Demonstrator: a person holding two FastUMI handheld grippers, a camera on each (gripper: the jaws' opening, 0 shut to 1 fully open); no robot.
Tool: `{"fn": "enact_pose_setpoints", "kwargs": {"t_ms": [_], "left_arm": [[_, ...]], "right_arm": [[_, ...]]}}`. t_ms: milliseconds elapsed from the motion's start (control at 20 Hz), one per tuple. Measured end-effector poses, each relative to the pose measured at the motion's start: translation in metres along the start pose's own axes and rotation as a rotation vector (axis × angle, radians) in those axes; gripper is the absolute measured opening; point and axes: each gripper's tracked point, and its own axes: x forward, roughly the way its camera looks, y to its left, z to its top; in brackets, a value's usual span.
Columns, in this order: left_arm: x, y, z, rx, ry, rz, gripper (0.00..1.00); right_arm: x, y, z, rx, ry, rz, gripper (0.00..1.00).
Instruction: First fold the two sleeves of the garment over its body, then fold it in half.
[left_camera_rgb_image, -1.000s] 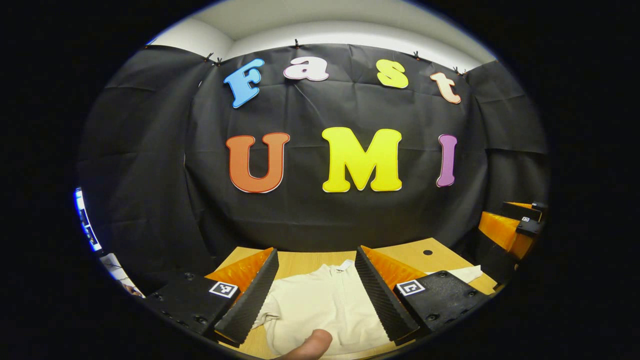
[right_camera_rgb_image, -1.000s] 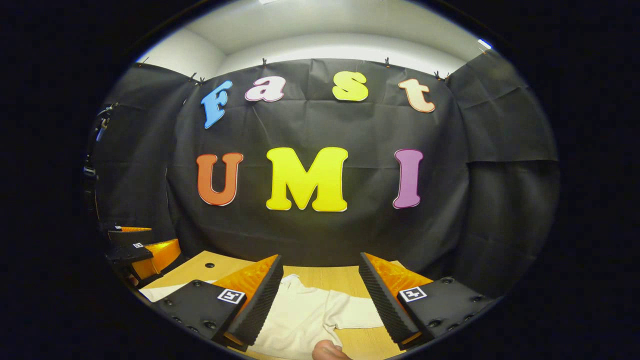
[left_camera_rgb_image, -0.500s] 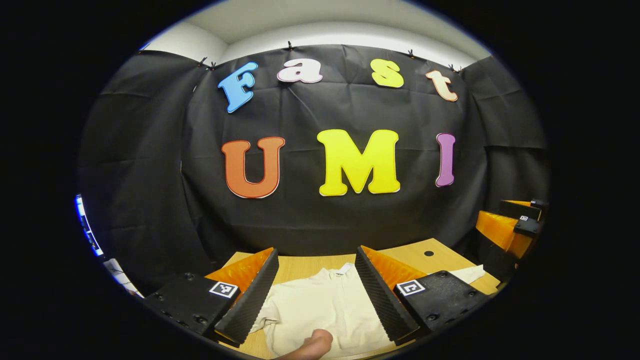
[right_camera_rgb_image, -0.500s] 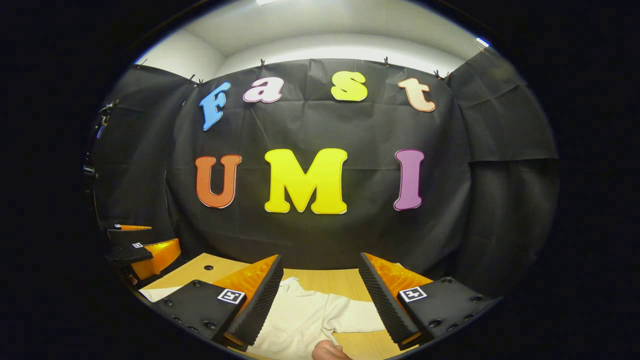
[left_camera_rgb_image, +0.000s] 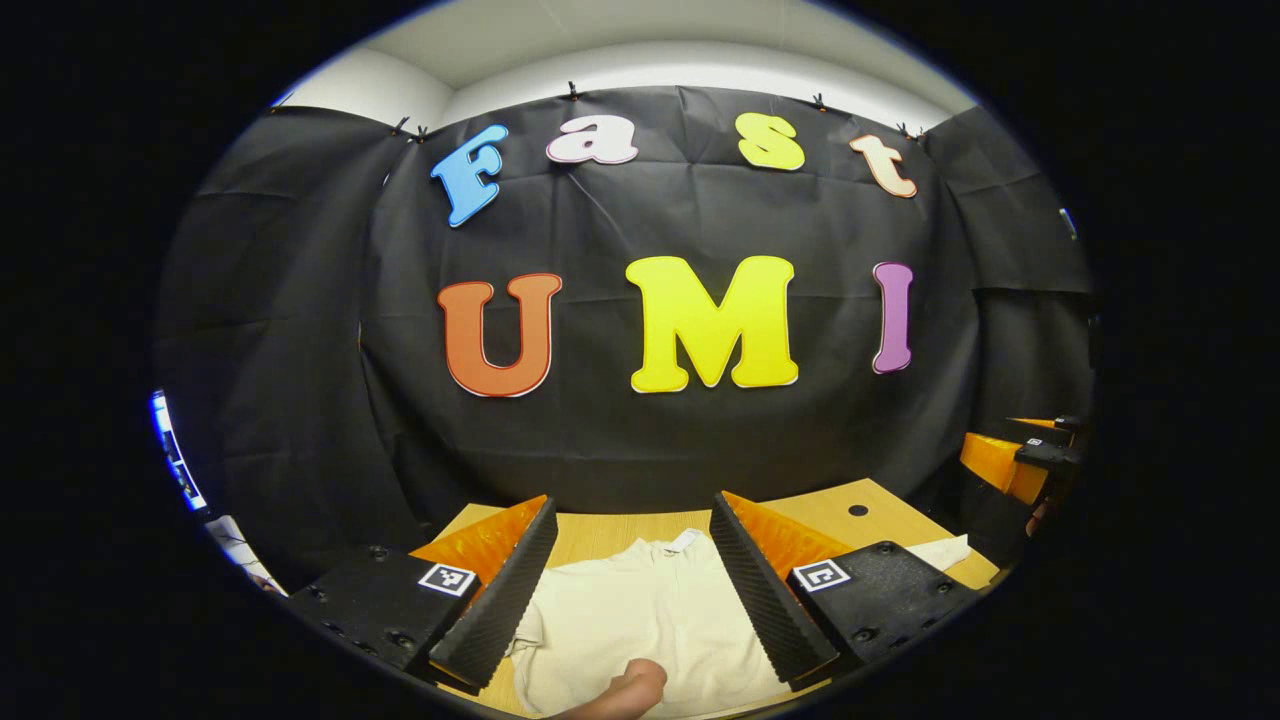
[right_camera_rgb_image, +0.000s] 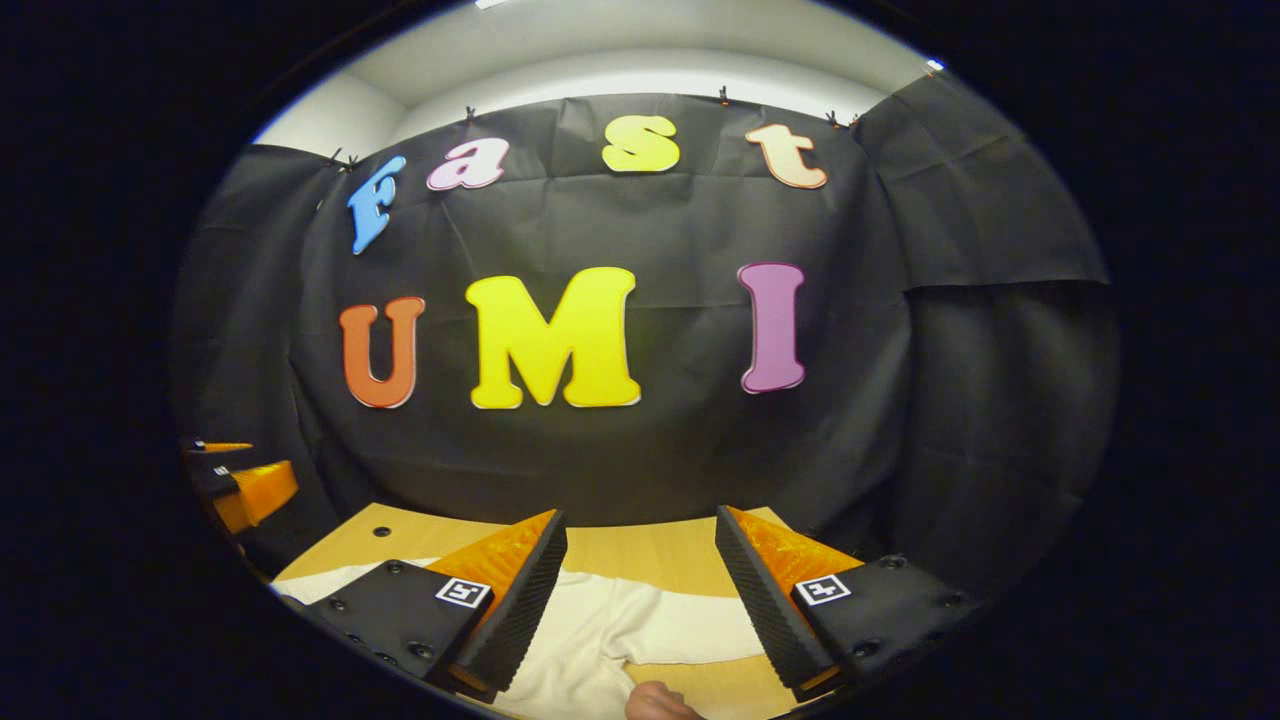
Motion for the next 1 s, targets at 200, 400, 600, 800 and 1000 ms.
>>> {"fn": "enact_pose_setpoints", "kwargs": {"t_ms": [200, 400, 600, 800, 1000], "left_arm": [[-0.004, -0.014, -0.008, -0.015, 0.037, 0.05, 0.99], [-0.008, -0.026, -0.008, 0.008, 0.057, 0.103, 0.99], [-0.016, -0.027, 0.005, 0.091, 0.034, 0.187, 0.99], [-0.023, -0.033, 0.008, 0.122, 0.038, 0.245, 0.99], [-0.036, -0.031, 0.016, 0.131, 0.028, 0.281, 0.99]], "right_arm": [[0.041, -0.097, -0.048, 0.023, 0.125, -0.133, 0.94], [0.075, -0.191, -0.122, 0.039, 0.27, -0.249, 0.95], [0.101, -0.253, -0.2, 0.092, 0.452, -0.331, 0.95], [0.118, -0.283, -0.278, 0.137, 0.667, -0.357, 0.95], [0.125, -0.3, -0.316, 0.167, 0.807, -0.394, 0.95]]}}
